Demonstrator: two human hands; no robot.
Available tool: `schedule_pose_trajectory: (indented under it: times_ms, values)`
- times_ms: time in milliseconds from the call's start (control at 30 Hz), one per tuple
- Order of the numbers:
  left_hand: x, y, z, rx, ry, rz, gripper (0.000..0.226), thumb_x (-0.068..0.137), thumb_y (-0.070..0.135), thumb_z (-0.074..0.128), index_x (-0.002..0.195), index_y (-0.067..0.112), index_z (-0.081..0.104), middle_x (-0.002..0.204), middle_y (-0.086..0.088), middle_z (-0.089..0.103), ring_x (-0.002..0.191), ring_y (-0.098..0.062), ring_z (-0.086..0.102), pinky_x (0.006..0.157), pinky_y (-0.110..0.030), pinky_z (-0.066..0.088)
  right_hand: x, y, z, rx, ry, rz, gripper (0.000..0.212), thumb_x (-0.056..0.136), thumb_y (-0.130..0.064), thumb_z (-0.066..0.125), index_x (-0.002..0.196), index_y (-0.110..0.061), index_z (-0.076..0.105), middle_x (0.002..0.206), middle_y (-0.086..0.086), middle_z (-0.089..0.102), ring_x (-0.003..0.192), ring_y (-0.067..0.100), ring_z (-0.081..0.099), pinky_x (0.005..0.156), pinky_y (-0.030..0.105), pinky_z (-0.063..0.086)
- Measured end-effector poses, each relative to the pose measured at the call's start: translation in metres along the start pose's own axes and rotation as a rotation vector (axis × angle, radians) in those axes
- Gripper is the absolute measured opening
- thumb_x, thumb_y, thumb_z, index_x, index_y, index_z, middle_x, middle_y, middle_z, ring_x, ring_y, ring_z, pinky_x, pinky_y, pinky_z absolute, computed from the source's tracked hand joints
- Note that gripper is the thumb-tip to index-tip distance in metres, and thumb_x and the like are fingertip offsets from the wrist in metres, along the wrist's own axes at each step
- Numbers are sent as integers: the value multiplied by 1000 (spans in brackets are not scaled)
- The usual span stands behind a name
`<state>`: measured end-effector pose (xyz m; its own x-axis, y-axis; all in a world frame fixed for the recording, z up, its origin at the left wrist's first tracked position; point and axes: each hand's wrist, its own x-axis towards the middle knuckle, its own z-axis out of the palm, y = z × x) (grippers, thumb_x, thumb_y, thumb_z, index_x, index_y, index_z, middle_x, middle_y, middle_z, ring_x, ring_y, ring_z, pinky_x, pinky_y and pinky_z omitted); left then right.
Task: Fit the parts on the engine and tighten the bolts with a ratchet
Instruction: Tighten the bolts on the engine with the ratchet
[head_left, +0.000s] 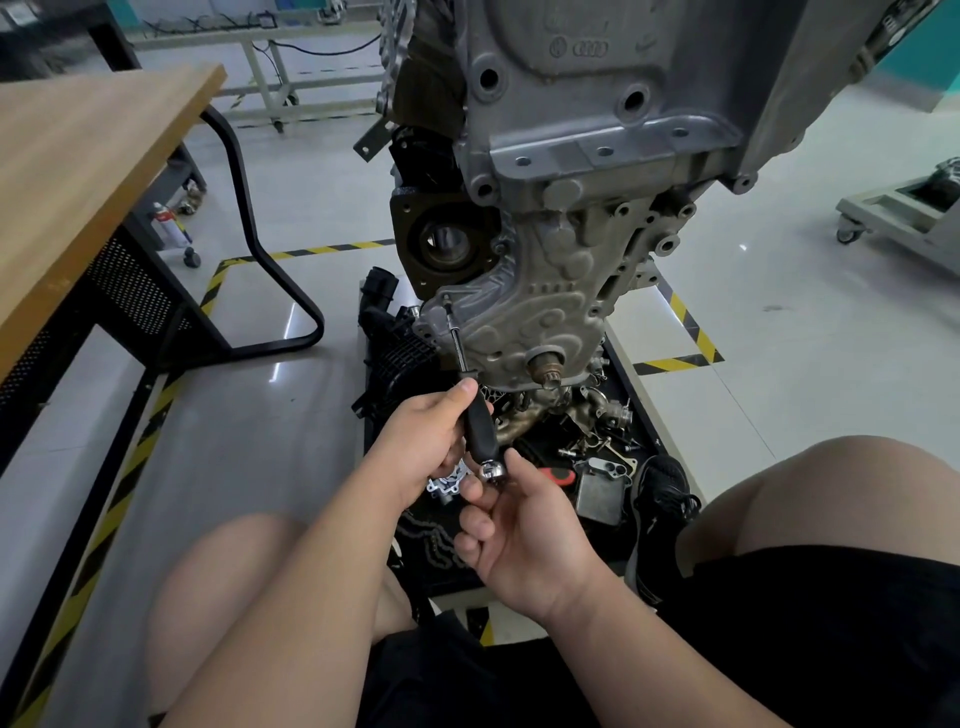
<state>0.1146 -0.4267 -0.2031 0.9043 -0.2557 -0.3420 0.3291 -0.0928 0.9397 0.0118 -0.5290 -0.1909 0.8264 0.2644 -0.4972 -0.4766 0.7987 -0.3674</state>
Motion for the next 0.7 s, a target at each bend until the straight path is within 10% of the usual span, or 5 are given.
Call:
schedule_pose_trajectory:
  times_ms: [300,467,700]
  values:
    - [1,-1,-1,7,58,8,39,92,44,59,60,22,64,46,3,39,38,-11,32,37,-17,26,-6,1,-2,-1017,307,-504,50,99,-38,45,146,-43,26,65,-15,63,56,1,56,58,17,43]
    - [1,0,-3,78,71,14,39,71,63,60,65,26,68,61,-8,49,43,-14,40,38,-18,32,-9,-3,2,-1565,353,-639,50,98,-48,41,134,-46,6,82,-11,66,77,17,65,67,34,50]
    - [2,-2,-4,25,65,-12,47,72,61,62,77,14,62,47,3,36,37,-11,32,36,-18,26,-5,-4,1,-1226,323,-508,41,101,-39,41,140,-29,30,90,-7,66,79,12,65,72,28,50]
